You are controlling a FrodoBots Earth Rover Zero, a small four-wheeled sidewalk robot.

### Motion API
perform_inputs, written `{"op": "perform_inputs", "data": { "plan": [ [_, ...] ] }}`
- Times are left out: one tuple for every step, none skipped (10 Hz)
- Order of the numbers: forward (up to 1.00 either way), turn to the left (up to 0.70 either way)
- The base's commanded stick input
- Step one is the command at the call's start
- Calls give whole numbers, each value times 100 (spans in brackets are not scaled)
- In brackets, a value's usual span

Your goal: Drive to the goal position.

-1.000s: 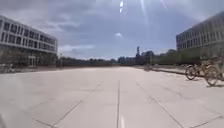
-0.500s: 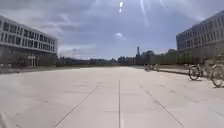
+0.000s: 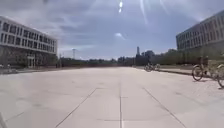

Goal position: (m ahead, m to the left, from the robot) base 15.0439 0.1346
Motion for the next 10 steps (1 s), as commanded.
{"op": "perform_inputs", "data": {
  "plan": [
    [44, 0],
    [44, 0],
    [44, 0],
    [44, 0],
    [44, 0],
    [44, 0],
    [44, 0],
    [44, 0],
    [44, 0],
    [44, 0]
  ]
}}
